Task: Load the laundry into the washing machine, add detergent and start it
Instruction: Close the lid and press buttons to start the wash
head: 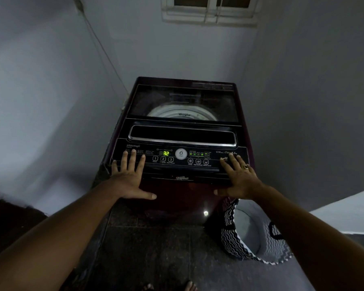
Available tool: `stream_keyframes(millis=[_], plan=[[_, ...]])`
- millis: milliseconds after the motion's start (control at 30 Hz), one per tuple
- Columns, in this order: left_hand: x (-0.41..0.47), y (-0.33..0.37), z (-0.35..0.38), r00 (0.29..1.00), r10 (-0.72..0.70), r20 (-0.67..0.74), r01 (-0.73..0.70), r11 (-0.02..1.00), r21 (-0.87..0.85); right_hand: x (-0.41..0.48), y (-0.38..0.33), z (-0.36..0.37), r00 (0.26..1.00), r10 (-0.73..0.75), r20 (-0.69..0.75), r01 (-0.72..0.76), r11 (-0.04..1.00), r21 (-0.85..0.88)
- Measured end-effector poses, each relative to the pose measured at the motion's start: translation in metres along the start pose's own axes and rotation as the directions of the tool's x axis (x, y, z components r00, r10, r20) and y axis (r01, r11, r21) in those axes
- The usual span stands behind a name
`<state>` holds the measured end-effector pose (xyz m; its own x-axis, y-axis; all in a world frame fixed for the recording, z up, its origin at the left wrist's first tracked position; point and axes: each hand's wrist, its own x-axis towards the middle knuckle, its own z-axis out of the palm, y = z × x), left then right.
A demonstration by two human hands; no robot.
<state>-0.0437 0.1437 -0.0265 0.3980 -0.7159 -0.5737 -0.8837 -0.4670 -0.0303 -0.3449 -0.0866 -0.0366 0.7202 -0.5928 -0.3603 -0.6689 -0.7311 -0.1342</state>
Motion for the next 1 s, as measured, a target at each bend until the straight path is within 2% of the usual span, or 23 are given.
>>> stream_keyframes(millis=[1000], plan=[[0.0010,-0.0004,0.0002,1.000,-0.001,0.004,0.001,1.000,-0.003,-0.0007,-0.0015,-0.0015,1.000,-0.001,0.007,0.001,1.000,0.007]])
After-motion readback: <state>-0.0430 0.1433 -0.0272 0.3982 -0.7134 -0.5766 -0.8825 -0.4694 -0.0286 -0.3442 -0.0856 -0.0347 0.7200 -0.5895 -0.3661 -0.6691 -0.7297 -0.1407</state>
